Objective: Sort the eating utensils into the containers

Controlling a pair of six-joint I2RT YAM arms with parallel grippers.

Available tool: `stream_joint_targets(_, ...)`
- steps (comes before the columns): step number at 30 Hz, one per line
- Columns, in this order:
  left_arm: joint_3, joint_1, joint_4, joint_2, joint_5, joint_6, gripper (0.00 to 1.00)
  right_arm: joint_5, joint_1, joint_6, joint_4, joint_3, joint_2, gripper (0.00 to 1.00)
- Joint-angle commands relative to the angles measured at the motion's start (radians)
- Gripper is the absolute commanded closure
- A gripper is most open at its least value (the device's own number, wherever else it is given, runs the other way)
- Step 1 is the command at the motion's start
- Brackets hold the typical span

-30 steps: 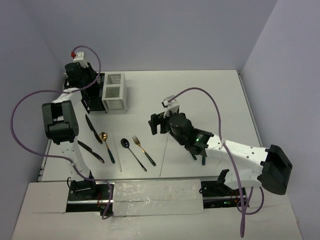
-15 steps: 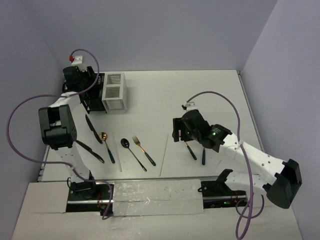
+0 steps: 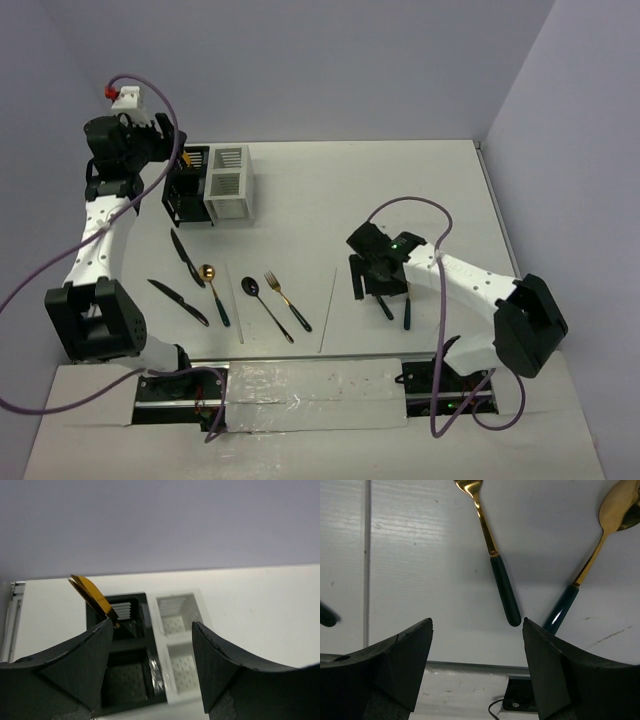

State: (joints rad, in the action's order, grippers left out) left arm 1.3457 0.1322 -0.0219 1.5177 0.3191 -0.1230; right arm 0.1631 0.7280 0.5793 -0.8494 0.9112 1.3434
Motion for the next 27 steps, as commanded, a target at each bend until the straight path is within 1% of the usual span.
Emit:
stream_joint_targets(1,-0.031,0.003,0.250,-0.083,0.141,0.088,0.27,-0.030,-0.030,-0.048,0.018,0.051,0.065,0.21)
stream_joint_targets(2,-0.043,0.003,0.282,-0.123,0.164,0.124,0.27,-0.034,-0.036,-0.058,0.033,0.054,0.106,0.21)
stream_joint_targets(6,-0.109,0.010,0.440,-0.203,0.176,0.233,0.26,-0.120,-0.079,-0.142,0.061,0.072,0.206,0.23)
stream_joint_targets(8,-0.121,0.023,0.474,-0.234,0.170,0.256,0.26,-0.128,-0.101,-0.157,0.064,0.087,0.253,0.24)
stream_joint_targets(13,-0.201,0.056,0.519,-0.298,0.239,0.290,0.26,-0.154,-0.130,-0.214,0.066,0.115,0.350,0.24)
stream_joint_targets(14,-0.226,0.063,0.519,-0.315,0.247,0.290,0.26,-0.157,-0.139,-0.219,0.058,0.115,0.374,0.26)
stream_joint_targets(16,-0.246,0.069,0.520,-0.332,0.261,0.290,0.26,-0.157,-0.141,-0.231,0.062,0.109,0.384,0.39)
stream_joint_targets(18,-0.273,0.078,0.520,-0.361,0.265,0.289,0.26,-0.191,-0.139,-0.236,0.081,0.085,0.376,0.51)
stream_joint_targets(20,-0.286,0.093,0.524,-0.388,0.271,0.298,0.26,-0.195,-0.141,-0.234,0.084,0.069,0.361,0.52)
stream_joint_targets(21,-0.289,0.101,0.527,-0.396,0.273,0.301,0.26,-0.194,-0.139,-0.233,0.081,0.063,0.358,0.47)
stream_joint_targets(22,-0.289,0.109,0.531,-0.404,0.279,0.306,0.26,-0.191,-0.139,-0.233,0.075,0.057,0.355,0.46)
stream_joint_targets(24,-0.284,0.132,0.540,-0.421,0.299,0.309,0.26,-0.175,-0.131,-0.231,0.059,0.052,0.350,0.45)
stream_joint_targets(26,-0.283,0.158,0.551,-0.433,0.330,0.313,0.26,-0.165,-0.127,-0.225,0.058,0.046,0.349,0.50)
stream_joint_targets(27,-0.284,0.167,0.565,-0.436,0.336,0.319,0.26,-0.165,-0.127,-0.228,0.061,0.043,0.349,0.56)
